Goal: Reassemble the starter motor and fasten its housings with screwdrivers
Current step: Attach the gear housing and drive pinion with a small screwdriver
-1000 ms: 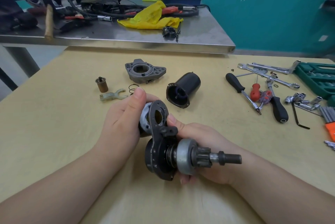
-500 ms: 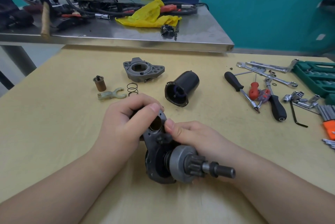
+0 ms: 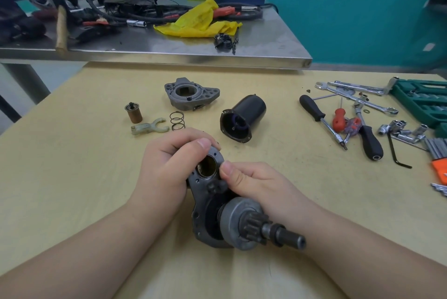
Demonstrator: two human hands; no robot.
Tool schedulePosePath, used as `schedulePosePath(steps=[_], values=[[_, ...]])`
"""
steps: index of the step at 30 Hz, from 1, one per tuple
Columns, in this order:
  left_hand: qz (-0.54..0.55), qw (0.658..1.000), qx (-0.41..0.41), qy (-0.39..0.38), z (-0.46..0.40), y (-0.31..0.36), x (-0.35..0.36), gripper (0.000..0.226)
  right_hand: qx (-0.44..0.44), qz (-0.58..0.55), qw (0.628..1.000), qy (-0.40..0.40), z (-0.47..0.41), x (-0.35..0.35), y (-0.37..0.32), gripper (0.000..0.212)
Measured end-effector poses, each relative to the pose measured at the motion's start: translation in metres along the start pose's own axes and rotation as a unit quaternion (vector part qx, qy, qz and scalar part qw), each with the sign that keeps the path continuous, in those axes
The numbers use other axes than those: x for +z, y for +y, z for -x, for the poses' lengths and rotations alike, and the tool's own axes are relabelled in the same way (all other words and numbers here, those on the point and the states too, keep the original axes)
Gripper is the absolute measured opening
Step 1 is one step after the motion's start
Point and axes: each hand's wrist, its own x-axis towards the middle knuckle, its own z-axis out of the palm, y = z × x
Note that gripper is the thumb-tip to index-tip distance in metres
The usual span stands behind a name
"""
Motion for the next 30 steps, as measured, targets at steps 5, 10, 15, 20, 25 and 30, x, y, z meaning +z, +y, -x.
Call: schedulePosePath(steps=[5,10,15,20,25,30], values=[[-0.044,0.998,-0.003,-0.046,-0.004,0.002,0.000,0.024,0.015,-0.065,0.997,0.035,-0.002,-0.002,0.004,0.041],[-0.107,0.989,0.012,-0.101,-0.009,0.000,-0.003,0.033,0.023,-0.077,0.996,0.047,-0.003,-0.002,0.004,0.045],[-0.095,0.990,-0.016,-0.101,-0.008,-0.003,-0.003,0.035,0.021,-0.068,0.997,0.043,-0.004,-0.001,0.004,0.045],[0.001,0.998,-0.054,-0.044,-0.005,-0.008,0.004,0.030,0.031,-0.063,0.996,0.054,-0.009,-0.004,0.008,0.044],[0.010,0.997,-0.079,-0.013,-0.007,-0.010,0.007,0.031,0.032,-0.094,0.995,0.030,-0.007,-0.008,0.004,0.038],[-0.012,0.996,-0.089,0.003,-0.009,-0.011,0.004,0.031,0.039,-0.056,0.996,0.052,-0.008,-0.007,0.003,0.031]])
